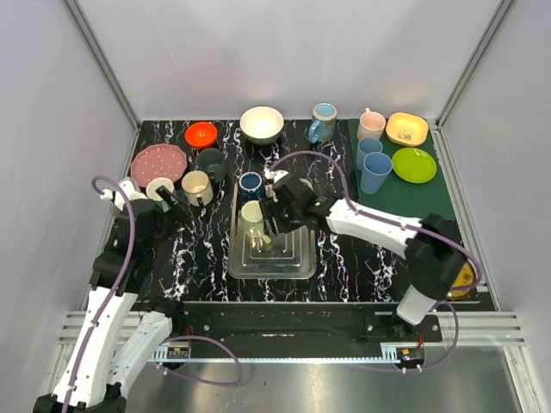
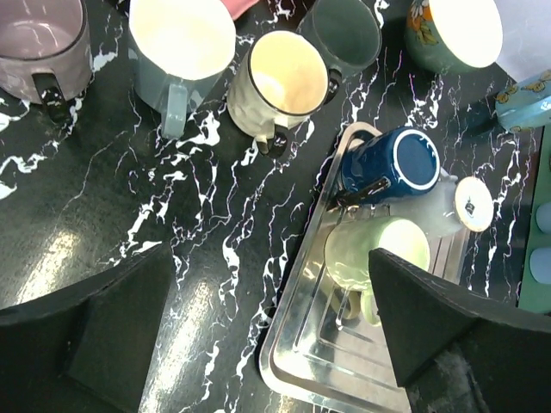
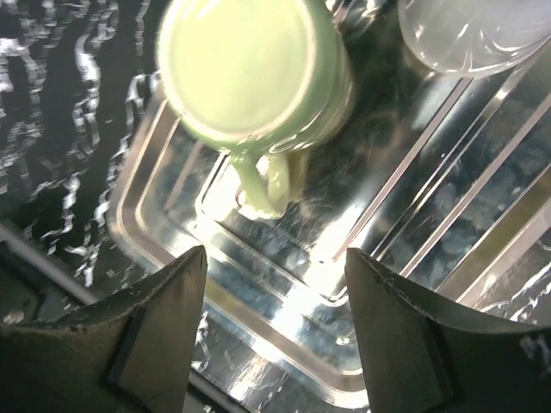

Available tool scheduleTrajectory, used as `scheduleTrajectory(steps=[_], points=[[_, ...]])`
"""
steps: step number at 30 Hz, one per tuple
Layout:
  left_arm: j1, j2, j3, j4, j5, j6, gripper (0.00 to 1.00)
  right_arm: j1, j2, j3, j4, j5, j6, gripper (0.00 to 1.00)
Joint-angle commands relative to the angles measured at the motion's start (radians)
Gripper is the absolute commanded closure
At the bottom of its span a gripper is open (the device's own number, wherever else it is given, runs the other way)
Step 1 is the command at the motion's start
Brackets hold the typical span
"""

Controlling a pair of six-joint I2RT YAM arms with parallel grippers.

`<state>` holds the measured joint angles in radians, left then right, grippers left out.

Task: Turn the mug right side up

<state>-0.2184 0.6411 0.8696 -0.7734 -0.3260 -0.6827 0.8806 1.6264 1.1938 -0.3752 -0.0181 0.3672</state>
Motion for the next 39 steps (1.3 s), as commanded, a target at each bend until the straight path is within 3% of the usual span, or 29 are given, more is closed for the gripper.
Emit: scheduleTrajectory(steps=[1, 7, 17, 19, 23, 25, 29, 30, 36, 39], points=[[-0.007, -0.032, -0.033, -0.04, 0.08, -0.049, 0.01, 0.023, 0.128, 0.121, -0.065, 0.119, -0.066, 0.28], [-0.007, -0.109, -0.115, 0.046, 0.228, -0.034, 0.01, 0.032, 0.225, 0.214, -0.076, 0.161, -0.097, 0.28], [-0.007, -0.115, -0.167, 0.095, 0.295, -0.012, 0.01, 0.04, 0.349, 0.34, -0.125, 0.129, -0.132, 0.34], [-0.007, -0.11, -0.181, 0.098, 0.3, -0.012, 0.01, 0.04, 0.38, 0.363, -0.14, 0.124, -0.146, 0.39], [-0.007, -0.116, -0.196, 0.102, 0.306, -0.009, 0.02, 0.041, 0.405, 0.366, -0.142, 0.121, -0.146, 0.63], [-0.007, -0.121, -0.199, 0.108, 0.314, -0.009, 0.03, 0.04, 0.411, 0.366, -0.142, 0.132, -0.145, 0.67], [-0.007, -0.123, -0.198, 0.117, 0.32, -0.011, 0.05, 0.04, 0.397, 0.357, -0.13, 0.161, -0.142, 0.88], [-0.007, -0.124, -0.199, 0.118, 0.32, -0.009, 0.06, 0.04, 0.392, 0.356, -0.134, 0.173, -0.139, 0.99], [-0.007, -0.142, -0.227, 0.169, 0.387, -0.029, 0.07, 0.04, 0.169, 0.226, -0.044, 0.146, -0.077, 1.0], [-0.007, -0.175, -0.296, 0.331, 0.546, -0.087, 0.08, 0.037, -0.02, 0.112, 0.065, 0.074, -0.015, 1.0]])
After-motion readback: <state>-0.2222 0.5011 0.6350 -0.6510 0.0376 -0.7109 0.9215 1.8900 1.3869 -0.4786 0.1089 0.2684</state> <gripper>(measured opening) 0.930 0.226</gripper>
